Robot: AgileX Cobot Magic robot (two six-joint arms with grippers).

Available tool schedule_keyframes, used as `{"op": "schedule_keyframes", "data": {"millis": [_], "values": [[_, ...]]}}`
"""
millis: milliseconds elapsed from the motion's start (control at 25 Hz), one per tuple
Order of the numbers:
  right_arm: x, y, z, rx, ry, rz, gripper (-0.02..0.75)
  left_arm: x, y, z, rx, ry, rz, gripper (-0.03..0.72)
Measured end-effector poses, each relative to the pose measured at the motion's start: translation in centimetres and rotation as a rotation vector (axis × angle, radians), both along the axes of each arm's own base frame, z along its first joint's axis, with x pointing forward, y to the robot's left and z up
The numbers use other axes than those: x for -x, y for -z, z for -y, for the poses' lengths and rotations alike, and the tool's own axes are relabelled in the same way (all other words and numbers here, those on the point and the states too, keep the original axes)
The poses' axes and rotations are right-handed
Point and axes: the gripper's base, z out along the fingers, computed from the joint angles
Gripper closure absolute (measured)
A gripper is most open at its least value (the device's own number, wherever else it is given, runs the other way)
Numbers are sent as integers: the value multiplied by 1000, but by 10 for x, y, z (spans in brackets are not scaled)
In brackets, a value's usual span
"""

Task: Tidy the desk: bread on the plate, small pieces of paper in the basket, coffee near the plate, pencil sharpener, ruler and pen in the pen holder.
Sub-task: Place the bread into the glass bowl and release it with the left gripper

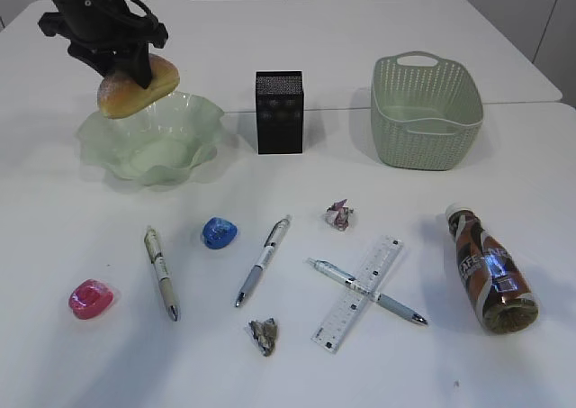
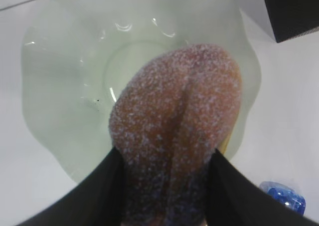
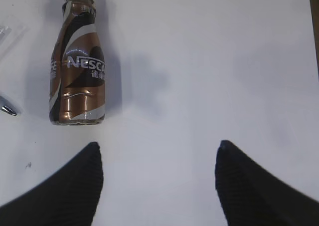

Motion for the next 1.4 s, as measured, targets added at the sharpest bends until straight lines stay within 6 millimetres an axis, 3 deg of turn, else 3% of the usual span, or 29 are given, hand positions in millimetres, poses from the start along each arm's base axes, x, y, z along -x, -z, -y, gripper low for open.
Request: {"op": "schedule_keyframes", "data": {"millis": [640,1000,1400], "values": [[5,2,1,5,13,-64,188,-33,80,3,5,-11,-2,383],[4,-7,1,2,16,-45,188,-41,99,-10,3,-36,-10,374],[2,-14,1,1,17,-25,188,-44,98,-11,38,-8,4,169]]}}
